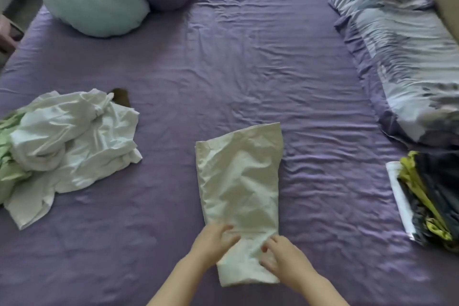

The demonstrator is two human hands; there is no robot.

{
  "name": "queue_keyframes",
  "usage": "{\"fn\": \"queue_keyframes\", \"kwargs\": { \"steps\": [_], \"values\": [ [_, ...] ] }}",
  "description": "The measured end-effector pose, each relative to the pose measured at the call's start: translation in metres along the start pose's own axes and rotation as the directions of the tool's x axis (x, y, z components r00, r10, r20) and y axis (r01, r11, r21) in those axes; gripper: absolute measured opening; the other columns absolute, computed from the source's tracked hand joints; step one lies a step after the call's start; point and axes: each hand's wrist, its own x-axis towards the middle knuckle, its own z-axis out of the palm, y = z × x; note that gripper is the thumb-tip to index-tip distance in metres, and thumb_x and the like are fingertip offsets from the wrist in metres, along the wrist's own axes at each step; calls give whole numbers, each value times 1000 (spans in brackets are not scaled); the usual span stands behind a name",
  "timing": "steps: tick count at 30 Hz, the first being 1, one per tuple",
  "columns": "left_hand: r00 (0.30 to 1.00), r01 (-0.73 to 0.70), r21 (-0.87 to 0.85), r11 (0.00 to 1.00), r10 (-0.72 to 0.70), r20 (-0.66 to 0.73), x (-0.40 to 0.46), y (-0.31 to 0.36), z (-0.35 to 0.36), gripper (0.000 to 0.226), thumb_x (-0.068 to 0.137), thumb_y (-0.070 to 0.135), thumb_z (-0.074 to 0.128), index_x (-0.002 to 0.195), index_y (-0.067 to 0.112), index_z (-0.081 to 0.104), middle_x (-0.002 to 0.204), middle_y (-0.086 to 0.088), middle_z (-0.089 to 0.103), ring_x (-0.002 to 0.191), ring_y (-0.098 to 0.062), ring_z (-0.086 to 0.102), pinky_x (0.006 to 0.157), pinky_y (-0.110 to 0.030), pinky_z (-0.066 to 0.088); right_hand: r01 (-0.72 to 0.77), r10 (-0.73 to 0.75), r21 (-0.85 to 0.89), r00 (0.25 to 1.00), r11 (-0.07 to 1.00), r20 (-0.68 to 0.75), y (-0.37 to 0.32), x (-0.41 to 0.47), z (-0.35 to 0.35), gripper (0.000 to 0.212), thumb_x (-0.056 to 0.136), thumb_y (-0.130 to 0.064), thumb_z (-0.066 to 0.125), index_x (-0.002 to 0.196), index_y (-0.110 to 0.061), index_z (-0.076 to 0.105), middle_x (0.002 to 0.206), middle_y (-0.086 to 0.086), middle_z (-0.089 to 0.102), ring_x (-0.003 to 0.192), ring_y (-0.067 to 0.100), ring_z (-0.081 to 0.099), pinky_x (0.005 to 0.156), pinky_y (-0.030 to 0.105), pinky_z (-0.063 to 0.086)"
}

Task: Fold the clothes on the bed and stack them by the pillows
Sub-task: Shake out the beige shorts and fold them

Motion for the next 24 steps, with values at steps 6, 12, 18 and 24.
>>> {"fn": "queue_keyframes", "kwargs": {
  "steps": [6, 12, 18, 24],
  "values": [
    [852, 280, -336, 899, -394, -344, 54, -8, 7, 52, 90, 22, 58, 138, 12, 44, 138, -13, 44, 124, -29, 45, 100, -37, 39, -187, 285, 365, 929, 912, -237, 22, 55, 2, 20, 89, -19, 59, 108, -11, 61, 106, -1, 56, 104, 17, 54, 78, 18, 35],
    [717, 258, -653, 712, -595, -364, 108, -22, 6, 61, 86, 22, 68, 135, 4, 39, 133, -18, 46, 118, -32, 47, 95, -38, 39, -328, 551, 601, 802, 729, -230, 38, 123, -7, 56, 90, -19, 58, 139, -5, 35, 132, 18, 50, 119, 33, 48, 94, 36, 39],
    [679, 242, -644, 726, -601, -422, 119, -28, 5, 29, 89, 14, 61, 116, 6, 51, 112, -13, 59, 98, -30, 57, 84, -42, 48, -343, 540, 540, 800, 769, -261, 32, 140, -4, 62, 84, -6, 57, 140, -14, 30, 129, 16, 51, 112, 34, 51, 87, 37, 41],
    [690, 161, 32, 986, -89, -719, 126, -12, -1, 59, 82, 7, 63, 138, 14, 45, 147, -14, 37, 134, -34, 35, 108, -46, 30, -240, 220, 15, 862, 971, -456, 25, 154, -17, 74, 87, -25, 61, 149, -20, 21, 156, 15, 15, 143, 32, 15, 112, 45, 21]
  ]
}}
